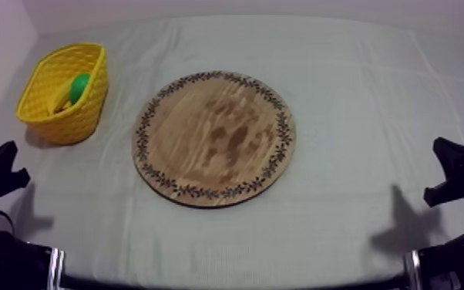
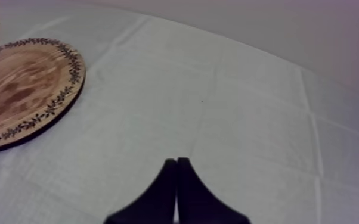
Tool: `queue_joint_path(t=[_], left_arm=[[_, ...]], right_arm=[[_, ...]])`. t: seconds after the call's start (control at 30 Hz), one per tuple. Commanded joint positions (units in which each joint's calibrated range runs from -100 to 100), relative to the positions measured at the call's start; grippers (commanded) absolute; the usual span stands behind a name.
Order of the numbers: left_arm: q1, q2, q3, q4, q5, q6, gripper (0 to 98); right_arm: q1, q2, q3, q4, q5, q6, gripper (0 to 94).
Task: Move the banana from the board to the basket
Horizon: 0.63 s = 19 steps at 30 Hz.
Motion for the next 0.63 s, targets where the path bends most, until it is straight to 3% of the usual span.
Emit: queue_joint_path(t=[0.0,0.6], left_arm=[[-0.1,0.0,0.2,0.15,-0.1,-0.4,0.0],[-1.2,0.0,0.4,0.64,0.0,0.4,0.0]], right_arm=[[0.0,0.0,0.0,0.0,0.0,0.0,0.3],[0.0,0.0,0.0,0.0,0.0,0.0,0.3]])
